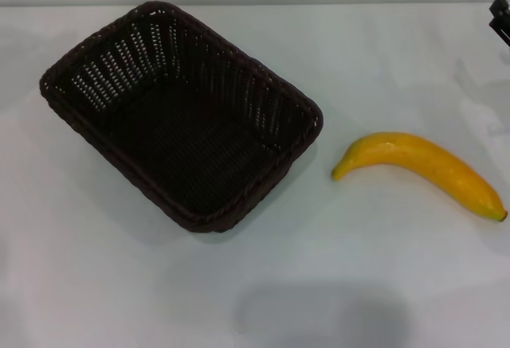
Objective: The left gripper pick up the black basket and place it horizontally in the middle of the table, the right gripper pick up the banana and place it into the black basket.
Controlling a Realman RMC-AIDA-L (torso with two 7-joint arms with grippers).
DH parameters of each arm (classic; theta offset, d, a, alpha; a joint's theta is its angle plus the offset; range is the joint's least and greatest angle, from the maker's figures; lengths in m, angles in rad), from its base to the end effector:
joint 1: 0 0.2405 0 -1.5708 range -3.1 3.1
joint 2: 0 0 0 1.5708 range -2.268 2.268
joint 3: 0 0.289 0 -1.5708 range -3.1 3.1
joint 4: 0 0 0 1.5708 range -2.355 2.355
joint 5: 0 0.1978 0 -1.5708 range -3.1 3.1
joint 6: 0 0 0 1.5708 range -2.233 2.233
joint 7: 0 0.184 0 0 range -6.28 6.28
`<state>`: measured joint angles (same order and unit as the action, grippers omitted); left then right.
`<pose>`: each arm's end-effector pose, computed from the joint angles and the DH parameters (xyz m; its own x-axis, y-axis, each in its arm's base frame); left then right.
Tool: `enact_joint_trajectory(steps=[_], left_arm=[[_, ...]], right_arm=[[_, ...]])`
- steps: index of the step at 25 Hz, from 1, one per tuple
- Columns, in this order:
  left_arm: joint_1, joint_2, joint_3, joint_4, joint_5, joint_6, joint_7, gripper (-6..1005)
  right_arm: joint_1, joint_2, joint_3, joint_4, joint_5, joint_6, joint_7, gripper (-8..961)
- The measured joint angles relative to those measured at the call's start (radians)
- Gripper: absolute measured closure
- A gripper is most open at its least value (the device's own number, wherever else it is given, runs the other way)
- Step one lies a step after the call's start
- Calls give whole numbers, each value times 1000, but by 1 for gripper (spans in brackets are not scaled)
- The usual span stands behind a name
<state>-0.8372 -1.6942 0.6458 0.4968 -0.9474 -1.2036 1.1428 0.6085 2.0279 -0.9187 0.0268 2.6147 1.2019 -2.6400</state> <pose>-0.2739 0.5040 0.1170 0.6459 0.5911 0.4831 0.7633 -0.4896 -0.4215 0.3222 0.4251 0.0100 0.5548 0.0563 -0.8301 -0.8068 -0.2072 -0.5533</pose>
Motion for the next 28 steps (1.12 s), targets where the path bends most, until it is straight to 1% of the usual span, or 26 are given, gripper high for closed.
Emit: enact_joint_trajectory(steps=[2, 3, 5, 7, 8, 9, 13, 16, 18, 23, 28], left_arm=[[-35, -9, 0, 0, 75, 23, 10, 123], [-43, -14, 0, -2, 104, 28, 19, 123], [-56, -26, 0, -7, 150, 31, 53, 123], [-76, -48, 0, -10, 191, 34, 87, 123], [-92, -66, 0, -10, 221, 38, 103, 123], [-98, -76, 0, -10, 232, 38, 106, 123], [-106, -100, 7, -12, 257, 23, 113, 153], [-103, -119, 39, -15, 266, 21, 105, 183], [-97, -131, 66, -13, 284, 40, 86, 184], [-95, -151, 76, -18, 317, 84, 77, 187], [-97, -164, 76, -19, 341, 118, 78, 196]], right_arm=[[4, 0, 0, 3, -2, 0, 0, 82], [32, 0, 0, 25, -4, -1, 0, 82], [43, 0, 0, 32, -4, -1, 1, 82], [40, 0, 3, 34, -4, -1, 6, 82], [35, 0, 6, 34, -3, -1, 10, 82], [32, 0, 8, 34, -3, -2, 12, 82], [30, 0, 11, 33, -5, -3, 14, 82], [30, 0, 10, 31, -5, -3, 14, 82], [32, 0, 8, 30, -5, -1, 14, 82], [38, 0, 6, 31, -5, -5, 14, 82], [35, 0, 10, 33, -4, -6, 14, 83]])
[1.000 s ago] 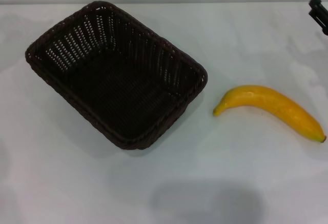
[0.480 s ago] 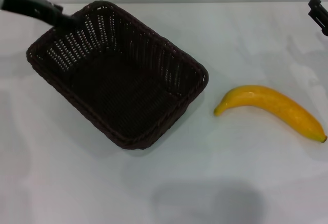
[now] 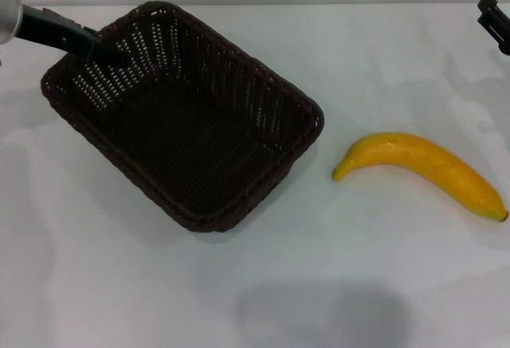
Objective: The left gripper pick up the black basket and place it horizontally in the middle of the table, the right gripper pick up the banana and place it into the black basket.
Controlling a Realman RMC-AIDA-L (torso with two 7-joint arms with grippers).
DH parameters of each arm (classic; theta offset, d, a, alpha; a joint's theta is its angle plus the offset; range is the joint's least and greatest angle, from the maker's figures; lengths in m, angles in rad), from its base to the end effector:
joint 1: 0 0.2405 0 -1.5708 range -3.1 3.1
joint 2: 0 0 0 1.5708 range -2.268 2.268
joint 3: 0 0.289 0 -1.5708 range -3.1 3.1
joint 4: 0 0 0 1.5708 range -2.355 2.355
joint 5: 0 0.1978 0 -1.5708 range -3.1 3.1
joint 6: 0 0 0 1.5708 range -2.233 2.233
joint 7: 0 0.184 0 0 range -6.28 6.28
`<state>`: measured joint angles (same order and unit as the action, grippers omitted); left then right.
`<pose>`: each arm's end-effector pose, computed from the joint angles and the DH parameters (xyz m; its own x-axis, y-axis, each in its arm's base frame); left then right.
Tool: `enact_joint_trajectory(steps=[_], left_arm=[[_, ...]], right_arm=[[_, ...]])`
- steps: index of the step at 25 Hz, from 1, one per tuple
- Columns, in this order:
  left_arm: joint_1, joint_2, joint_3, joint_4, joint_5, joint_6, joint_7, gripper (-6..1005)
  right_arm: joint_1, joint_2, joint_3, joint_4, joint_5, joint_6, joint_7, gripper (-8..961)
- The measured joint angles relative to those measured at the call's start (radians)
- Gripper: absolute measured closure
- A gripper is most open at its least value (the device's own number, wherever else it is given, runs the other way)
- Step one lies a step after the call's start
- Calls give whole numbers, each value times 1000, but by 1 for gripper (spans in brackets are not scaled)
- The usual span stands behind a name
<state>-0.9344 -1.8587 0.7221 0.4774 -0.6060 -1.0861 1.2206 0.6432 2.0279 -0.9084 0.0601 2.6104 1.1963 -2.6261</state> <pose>-0.2723 0.4983 0.0189 0.8040 0.5853 0.1050 0.5438 -0.6521 -0.5283 0.3141 0.4317 0.0034 0.5332 0.0389 -0.8451 -0.8201 -0.2214 -0.5277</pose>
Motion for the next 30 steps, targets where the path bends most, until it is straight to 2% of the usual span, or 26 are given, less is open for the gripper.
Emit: enact_joint_trajectory(steps=[12, 13, 17, 25, 30], left_arm=[[3, -45, 0, -41, 15, 97, 8, 222], [5, -47, 0, -41, 17, 102, 8, 256], [15, -50, 0, -41, 19, 108, 7, 392], [33, -52, -7, -31, 8, 93, -40, 443], [60, -44, -7, 12, -55, 32, -47, 522]], right_arm=[[-14, 0, 0, -1, 1, -1, 0, 83], [-16, 0, 0, -2, 3, -1, 0, 83], [-19, 0, 0, -3, 7, -1, 0, 83], [-17, 0, 0, -5, 8, -2, 0, 83], [-14, 0, 0, -3, 6, -3, 1, 83]])
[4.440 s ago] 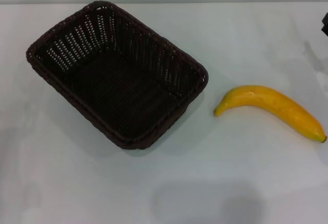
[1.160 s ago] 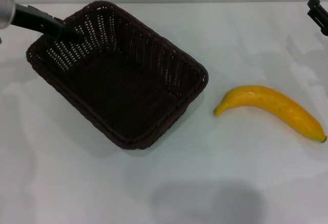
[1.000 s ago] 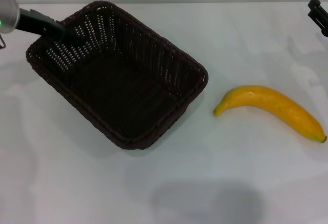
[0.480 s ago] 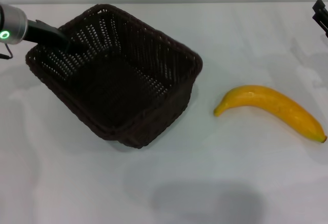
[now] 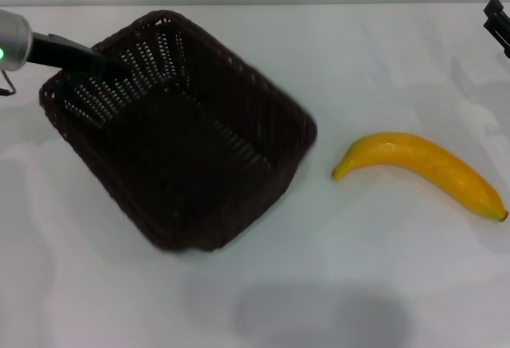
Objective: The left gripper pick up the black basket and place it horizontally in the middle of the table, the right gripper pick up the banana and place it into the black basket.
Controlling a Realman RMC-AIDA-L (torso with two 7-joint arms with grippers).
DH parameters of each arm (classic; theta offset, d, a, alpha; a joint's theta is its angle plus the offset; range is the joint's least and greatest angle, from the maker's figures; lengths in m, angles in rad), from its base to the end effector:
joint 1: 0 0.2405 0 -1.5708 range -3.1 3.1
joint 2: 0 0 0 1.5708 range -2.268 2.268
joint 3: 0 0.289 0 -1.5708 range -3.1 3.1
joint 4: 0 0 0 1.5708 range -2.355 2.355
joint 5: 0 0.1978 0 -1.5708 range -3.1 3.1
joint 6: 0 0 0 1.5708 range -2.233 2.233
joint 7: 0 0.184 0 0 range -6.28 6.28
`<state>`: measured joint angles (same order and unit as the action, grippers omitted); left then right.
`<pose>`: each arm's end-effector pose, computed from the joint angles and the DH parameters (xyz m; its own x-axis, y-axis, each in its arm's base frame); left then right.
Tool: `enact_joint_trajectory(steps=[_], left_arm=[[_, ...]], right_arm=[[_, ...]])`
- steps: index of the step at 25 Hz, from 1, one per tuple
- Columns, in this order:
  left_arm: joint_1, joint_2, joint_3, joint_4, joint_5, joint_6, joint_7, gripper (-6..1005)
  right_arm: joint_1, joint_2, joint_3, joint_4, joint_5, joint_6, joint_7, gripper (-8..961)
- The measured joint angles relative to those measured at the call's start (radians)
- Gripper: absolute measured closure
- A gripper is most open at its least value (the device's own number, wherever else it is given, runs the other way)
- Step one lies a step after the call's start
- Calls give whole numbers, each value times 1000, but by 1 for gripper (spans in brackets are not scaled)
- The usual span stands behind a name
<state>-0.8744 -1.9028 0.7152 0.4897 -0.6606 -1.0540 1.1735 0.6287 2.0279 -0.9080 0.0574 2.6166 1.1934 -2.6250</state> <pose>-0.2871 0.4837 0.0004 0.7349 0.6483 0.1988 0.6458 -0.5796 -0.4971 0.3209 0.4277 0.0047 0.5313 0.0335 -0.8465 -0.8256 -0.2036 -0.5262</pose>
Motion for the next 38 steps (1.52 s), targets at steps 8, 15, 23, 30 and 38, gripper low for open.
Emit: enact_joint_trajectory(steps=[8, 15, 23, 30, 38], left_arm=[[34, 1, 0, 68, -46, -89, -36, 667], [61, 18, -5, 74, -80, -150, -106, 703], [170, 80, -5, 87, -377, -259, -147, 725], [290, 88, -46, 79, -584, -266, -191, 766], [357, 20, -243, 6, -600, -258, -205, 773]], right_arm=[[-2, 0, 0, 1, 2, 2, 1, 83], [-6, 0, 0, -3, -3, 5, 36, 83], [-11, 0, -3, -4, -4, 5, 37, 84], [-16, 0, 0, -5, -3, 1, 34, 84], [-17, 0, 0, -7, 1, -1, 30, 84]])
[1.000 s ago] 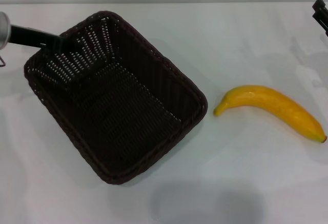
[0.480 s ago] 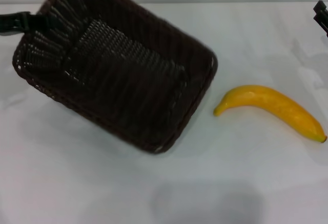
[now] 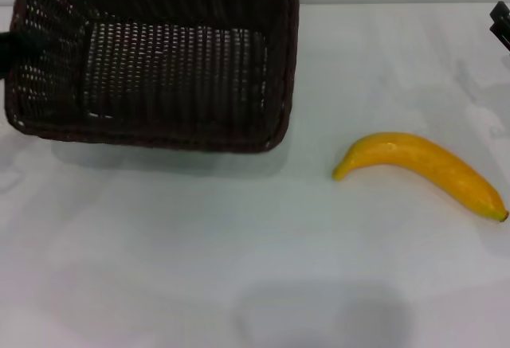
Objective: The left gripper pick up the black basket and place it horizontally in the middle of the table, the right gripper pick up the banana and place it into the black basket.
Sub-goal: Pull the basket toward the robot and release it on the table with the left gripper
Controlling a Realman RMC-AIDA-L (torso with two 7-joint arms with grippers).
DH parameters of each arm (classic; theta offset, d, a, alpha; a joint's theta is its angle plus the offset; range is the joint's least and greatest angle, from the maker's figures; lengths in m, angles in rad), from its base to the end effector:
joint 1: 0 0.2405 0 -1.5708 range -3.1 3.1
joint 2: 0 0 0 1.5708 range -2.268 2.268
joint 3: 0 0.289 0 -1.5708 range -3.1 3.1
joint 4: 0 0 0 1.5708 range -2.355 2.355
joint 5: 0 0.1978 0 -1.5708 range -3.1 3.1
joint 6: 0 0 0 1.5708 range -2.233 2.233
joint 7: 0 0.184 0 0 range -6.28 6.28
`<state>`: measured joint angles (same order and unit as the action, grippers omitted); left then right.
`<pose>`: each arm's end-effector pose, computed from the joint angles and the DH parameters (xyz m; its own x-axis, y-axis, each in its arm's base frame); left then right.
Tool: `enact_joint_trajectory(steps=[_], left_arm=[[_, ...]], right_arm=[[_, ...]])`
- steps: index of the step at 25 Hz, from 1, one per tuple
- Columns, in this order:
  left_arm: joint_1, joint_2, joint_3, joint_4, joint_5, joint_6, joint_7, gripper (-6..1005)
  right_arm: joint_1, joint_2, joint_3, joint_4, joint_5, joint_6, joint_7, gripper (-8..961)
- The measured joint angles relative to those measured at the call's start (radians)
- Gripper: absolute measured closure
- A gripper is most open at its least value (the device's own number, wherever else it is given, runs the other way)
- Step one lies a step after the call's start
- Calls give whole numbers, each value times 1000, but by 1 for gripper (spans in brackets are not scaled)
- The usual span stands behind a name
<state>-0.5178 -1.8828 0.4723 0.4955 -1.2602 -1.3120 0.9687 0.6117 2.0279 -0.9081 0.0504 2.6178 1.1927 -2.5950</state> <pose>-0.3442 0.4055 0.0625 -0.0206 0.6466 0.7626 0.9760 -0.1524 0.1555 0.3272 0.4233 0.0063 0.5081 0.0249 -0.8609 -0.8429 -0.1909 -0.5030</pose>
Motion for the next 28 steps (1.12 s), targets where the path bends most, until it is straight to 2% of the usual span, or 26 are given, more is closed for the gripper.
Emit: enact_joint_trajectory(steps=[3, 7, 10, 13, 17, 23, 28], left_arm=[[3, -32, -28, -28, -1, 15, 7, 773], [4, -79, -18, -34, 4, 83, 9, 773], [-10, -97, 3, -43, 23, 125, 11, 772], [-32, -109, 13, -64, 34, 150, 10, 772], [-55, -113, 43, -80, 67, 167, -13, 772], [-62, -130, 44, -87, 73, 168, -32, 772], [-57, -134, 39, -75, 56, 165, -5, 582]], right_arm=[[-1, 0, 0, -5, 0, -6, -1, 84], [-2, 0, 0, -13, 1, -16, -2, 84], [-2, 0, 0, -14, 0, -17, -2, 84], [-1, 0, 0, -14, -4, -18, -2, 84], [-5, 0, -1, -14, -4, -18, -2, 84], [-17, 0, 0, -14, -4, -18, -2, 84], [-36, 0, 0, -38, -4, -17, -2, 84]])
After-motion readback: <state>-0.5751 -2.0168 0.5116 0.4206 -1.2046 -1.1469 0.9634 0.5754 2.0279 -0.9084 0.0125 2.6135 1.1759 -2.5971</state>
